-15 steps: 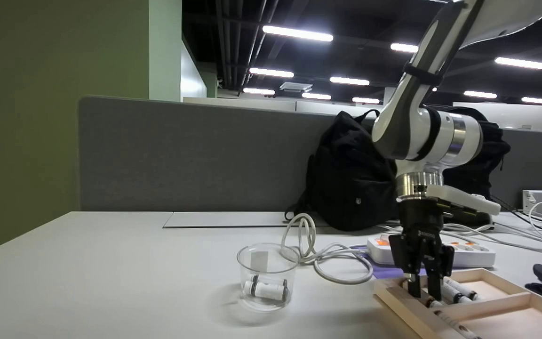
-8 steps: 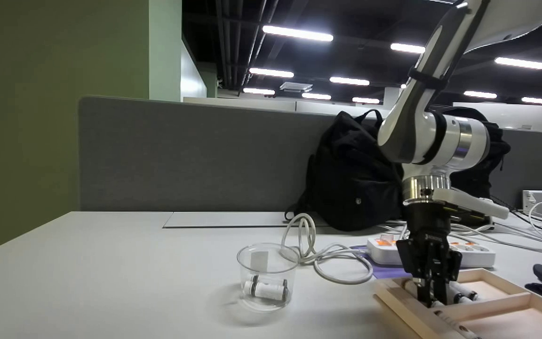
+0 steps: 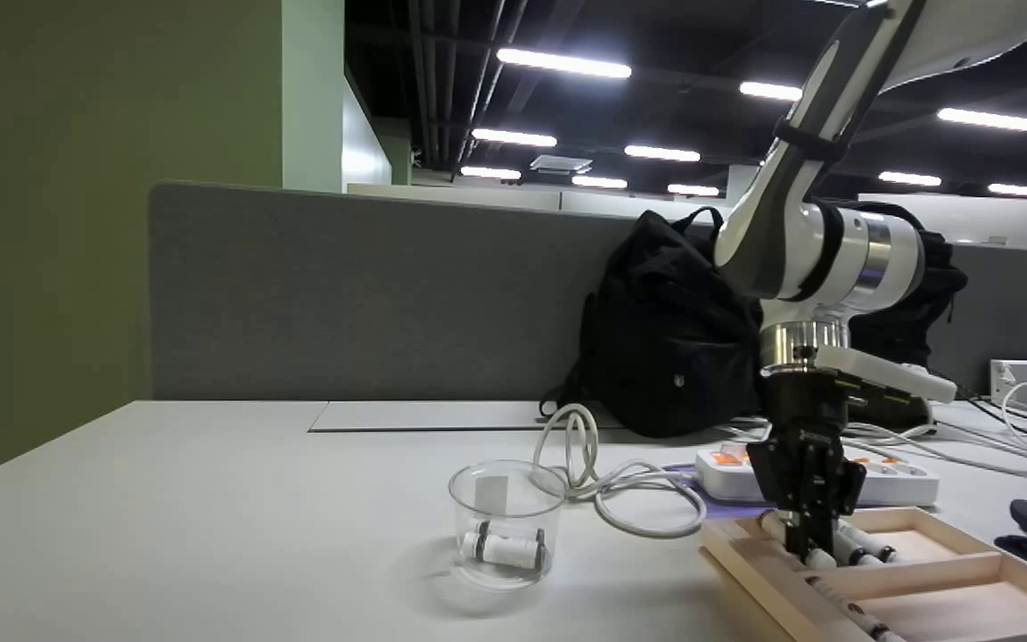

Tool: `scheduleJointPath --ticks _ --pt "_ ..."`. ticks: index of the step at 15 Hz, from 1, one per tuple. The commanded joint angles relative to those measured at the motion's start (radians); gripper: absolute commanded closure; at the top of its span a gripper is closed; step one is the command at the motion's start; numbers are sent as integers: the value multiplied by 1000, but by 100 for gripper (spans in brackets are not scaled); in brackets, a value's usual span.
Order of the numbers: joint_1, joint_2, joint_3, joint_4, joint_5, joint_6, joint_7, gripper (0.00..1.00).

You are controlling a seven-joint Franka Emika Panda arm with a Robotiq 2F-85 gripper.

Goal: Pick up the object in the tray and put it in the bowl.

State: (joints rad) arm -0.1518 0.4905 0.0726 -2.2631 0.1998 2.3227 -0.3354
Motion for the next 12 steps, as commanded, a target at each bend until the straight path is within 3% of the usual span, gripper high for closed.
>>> scheduleJointPath --ticks 1,6,12 --pt "3 -73 23 42 18 -66 -9 93" --pt "22 -140 67 156 83 -224 -55 93" --pt "70 -82 102 332 207 -504 -147 93"
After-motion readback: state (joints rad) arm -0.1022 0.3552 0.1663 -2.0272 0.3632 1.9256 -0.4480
